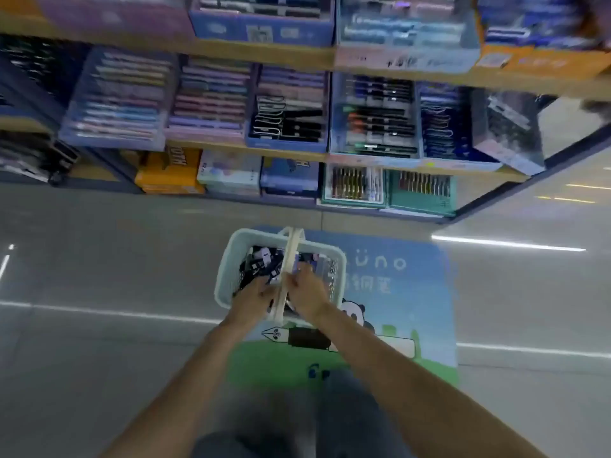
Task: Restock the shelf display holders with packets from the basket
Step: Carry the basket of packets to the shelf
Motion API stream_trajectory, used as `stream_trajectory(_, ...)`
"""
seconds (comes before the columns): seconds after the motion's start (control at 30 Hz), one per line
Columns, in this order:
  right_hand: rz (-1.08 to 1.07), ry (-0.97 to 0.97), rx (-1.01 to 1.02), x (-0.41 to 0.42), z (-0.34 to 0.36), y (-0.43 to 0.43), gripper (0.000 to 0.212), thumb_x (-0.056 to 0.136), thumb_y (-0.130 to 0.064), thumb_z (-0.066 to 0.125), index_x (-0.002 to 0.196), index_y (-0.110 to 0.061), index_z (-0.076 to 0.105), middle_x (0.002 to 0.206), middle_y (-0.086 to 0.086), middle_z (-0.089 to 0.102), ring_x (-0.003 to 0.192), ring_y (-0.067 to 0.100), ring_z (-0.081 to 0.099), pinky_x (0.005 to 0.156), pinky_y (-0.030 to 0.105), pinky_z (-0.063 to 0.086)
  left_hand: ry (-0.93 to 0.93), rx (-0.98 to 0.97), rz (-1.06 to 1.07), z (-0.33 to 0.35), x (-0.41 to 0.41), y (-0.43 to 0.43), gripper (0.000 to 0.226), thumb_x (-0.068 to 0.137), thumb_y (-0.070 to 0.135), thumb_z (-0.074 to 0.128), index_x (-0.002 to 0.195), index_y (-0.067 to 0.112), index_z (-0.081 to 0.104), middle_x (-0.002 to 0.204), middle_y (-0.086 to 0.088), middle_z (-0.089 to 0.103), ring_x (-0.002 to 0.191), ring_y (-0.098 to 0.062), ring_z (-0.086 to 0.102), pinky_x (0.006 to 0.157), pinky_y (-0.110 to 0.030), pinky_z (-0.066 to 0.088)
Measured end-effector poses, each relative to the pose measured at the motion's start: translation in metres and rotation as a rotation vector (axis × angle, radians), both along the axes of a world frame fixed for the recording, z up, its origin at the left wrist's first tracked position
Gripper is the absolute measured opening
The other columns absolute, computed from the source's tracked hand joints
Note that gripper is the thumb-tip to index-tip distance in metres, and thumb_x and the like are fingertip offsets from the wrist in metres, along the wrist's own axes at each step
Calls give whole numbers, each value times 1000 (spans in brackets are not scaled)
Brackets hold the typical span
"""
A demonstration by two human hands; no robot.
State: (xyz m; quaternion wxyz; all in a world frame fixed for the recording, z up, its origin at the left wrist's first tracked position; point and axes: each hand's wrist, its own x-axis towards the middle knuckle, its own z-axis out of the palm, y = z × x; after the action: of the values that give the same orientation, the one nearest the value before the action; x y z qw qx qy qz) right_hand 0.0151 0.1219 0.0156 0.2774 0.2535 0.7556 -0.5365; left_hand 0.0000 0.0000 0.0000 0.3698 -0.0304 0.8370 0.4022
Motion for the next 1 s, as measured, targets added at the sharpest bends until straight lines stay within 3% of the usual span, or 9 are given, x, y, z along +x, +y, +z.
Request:
stream_trajectory(0.1, -27, 88, 91, -6, -24, -2, 24, 97, -22, 51, 103, 2, 54, 79, 8, 60, 56, 12, 50, 53, 21, 48, -14, 122, 24, -33, -1, 3, 26, 99, 29, 42, 99, 13, 62, 91, -2, 67, 84, -22, 65, 77, -33, 52)
stream_trajectory(0.2, 18, 50, 47, -7, -45, 8, 27, 95, -18, 52, 80, 3, 57, 65, 7, 57, 56, 17, 51, 61, 25, 48, 103, 143, 148, -50, -2, -4, 20, 96, 26, 47, 83, 12, 52, 70, 1, 57, 62, -14, 55, 56, -19, 44)
stream_trajectory(0.3, -42, 36, -19, -2, -56, 25, 24, 98, -14, 44, 75, -7, 47, 66, 9, 53, 64, 24, 52, 64, 35, 49, 300, 76, 281, -70, -10, -34, 30, 95, 28, 46, 69, 17, 39, 55, 4, 36, 48, -11, 34, 46, -17, 29)
stream_trajectory(0.43, -112, 86, 348, 29, -86, 57, 20, 99, -15, 32, 82, -9, 41, 80, 7, 48, 68, 21, 46, 59, 28, 39, 526, -229, 286, -101, -27, -76, 21, 98, 9, 42, 87, -3, 55, 73, -21, 52, 62, -36, 52, 58, -30, 32)
stream_trajectory(0.53, -104, 41, 543, 44, -118, 65, 21, 96, -3, 30, 111, 3, 44, 115, 19, 44, 105, 34, 41, 90, 40, 37, 467, -361, 234, -125, -35, -88, 29, 94, -3, 39, 116, -7, 57, 100, -26, 53, 84, -38, 53, 70, -30, 34)
stream_trajectory(0.63, -254, 11, 369, 43, -135, 65, 40, 96, 1, 28, 136, 0, 29, 128, 21, 42, 101, 35, 49, 80, 36, 40, 424, -332, 191, -143, -39, -88, 36, 99, 5, 33, 131, -4, 47, 121, -30, 54, 107, -44, 53, 88, -40, 40)
stream_trajectory(0.7, -280, -17, 330, 39, -143, 66, 31, 101, -11, 28, 127, 3, 39, 120, 24, 52, 90, 29, 51, 73, 35, 41, 362, -306, 248, -143, -43, -82, 38, 102, 15, 29, 126, -8, 47, 119, -33, 53, 110, -47, 51, 88, -42, 39)
stream_trajectory(0.87, -271, -35, 395, 32, -146, 69, 54, 102, -41, 19, 107, 5, 48, 109, 23, 56, 83, 26, 47, 70, 34, 36, 165, -227, 369, -121, -42, -73, 57, 103, 32, 20, 118, -13, 52, 122, -32, 52, 114, -40, 49, 90, -37, 37)
stream_trajectory(1.0, -236, -21, 504, 39, -123, 71, 59, 100, -46, 16, 105, 1, 50, 107, 20, 58, 85, 27, 49, 71, 34, 36, 120, -153, 429, -91, -14, -70, 46, 103, 34, 17, 79, 13, 51, 89, -15, 48, 89, -21, 41, 68, -28, 31)
